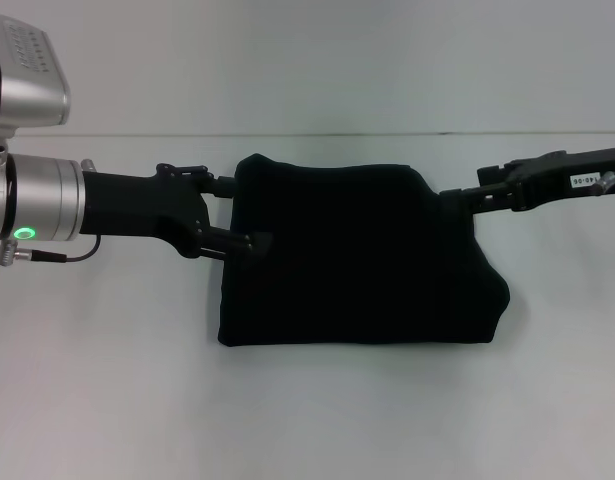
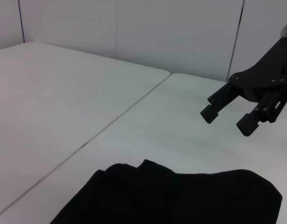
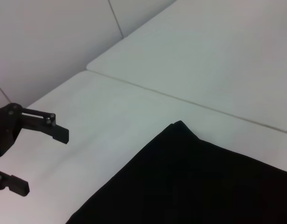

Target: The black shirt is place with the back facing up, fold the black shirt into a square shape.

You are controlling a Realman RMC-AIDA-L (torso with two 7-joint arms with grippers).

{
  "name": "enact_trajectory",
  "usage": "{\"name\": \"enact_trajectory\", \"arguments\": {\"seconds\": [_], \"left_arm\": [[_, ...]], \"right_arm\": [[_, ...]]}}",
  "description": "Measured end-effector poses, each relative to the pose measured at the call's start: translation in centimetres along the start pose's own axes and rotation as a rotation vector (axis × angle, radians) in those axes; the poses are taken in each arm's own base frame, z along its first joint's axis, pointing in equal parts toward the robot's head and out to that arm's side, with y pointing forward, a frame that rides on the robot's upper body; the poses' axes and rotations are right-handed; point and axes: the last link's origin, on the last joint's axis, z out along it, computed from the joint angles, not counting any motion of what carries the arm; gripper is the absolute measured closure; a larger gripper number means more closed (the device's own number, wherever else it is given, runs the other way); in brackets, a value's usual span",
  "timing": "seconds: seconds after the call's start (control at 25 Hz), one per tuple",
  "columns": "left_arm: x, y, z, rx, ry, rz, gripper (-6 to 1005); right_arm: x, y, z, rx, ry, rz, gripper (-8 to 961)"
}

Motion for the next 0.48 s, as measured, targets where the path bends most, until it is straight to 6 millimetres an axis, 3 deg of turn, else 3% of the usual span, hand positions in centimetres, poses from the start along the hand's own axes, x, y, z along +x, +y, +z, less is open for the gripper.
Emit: {"name": "enact_trajectory", "arguments": {"seconds": [0.48], "left_arm": [[0.08,0.09,0.17,-0.007,-0.013,0.006,50]], "right_arm": [[-0.10,0.14,0.26,-0.001,0.008,-0.009,34]]}}
